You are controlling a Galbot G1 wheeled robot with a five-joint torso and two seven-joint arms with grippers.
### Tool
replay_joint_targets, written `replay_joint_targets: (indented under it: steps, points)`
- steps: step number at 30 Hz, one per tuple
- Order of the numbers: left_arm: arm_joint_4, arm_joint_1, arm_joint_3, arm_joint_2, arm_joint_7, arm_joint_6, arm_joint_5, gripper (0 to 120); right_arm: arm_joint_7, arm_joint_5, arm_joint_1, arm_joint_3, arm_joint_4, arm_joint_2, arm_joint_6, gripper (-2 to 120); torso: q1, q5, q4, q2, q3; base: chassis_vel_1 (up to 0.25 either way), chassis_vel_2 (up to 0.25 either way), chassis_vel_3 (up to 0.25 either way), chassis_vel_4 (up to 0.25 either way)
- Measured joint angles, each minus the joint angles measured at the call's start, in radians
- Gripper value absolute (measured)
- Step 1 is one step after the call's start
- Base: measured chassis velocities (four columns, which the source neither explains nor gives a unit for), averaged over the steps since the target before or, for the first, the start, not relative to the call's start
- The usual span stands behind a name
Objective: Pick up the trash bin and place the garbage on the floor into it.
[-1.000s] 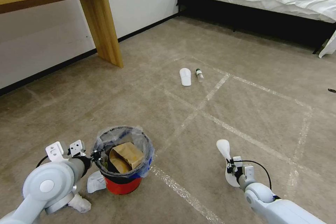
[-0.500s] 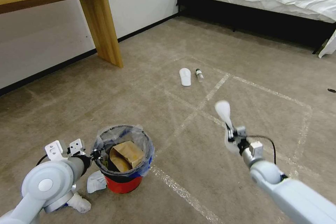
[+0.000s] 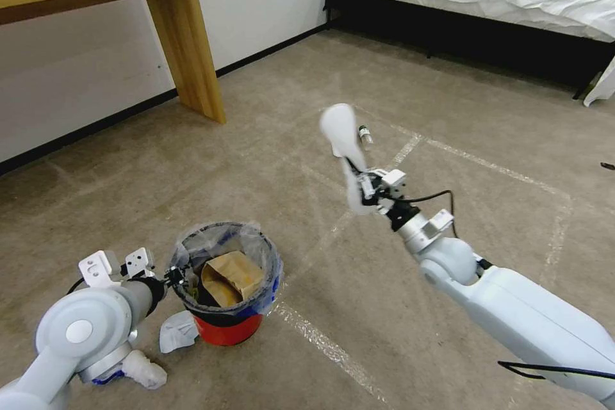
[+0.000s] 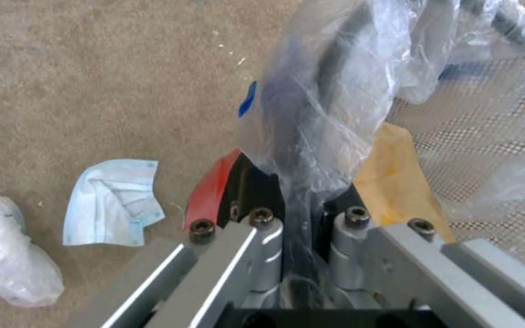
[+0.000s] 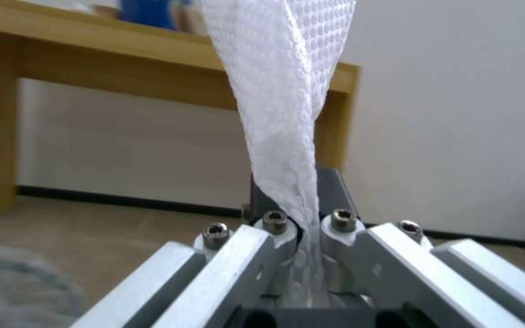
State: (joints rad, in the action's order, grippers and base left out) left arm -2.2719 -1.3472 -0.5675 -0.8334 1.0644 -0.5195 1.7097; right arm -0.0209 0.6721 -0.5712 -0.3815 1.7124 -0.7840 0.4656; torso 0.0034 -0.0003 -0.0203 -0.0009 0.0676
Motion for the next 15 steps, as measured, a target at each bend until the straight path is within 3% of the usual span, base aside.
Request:
replay_joint_targets:
  steps: [15]
  points:
    - [-0.032, 0.012, -0.008, 0.011, 0.011, 0.012, 0.042, 4, -0.081, 0.007, 0.127, -0.167, -0.034, -0.107, -0.015, 0, 0.0, 0.0001, -0.0001, 0.0, 0.0, 0.0, 0.0, 0.0, 0.0]
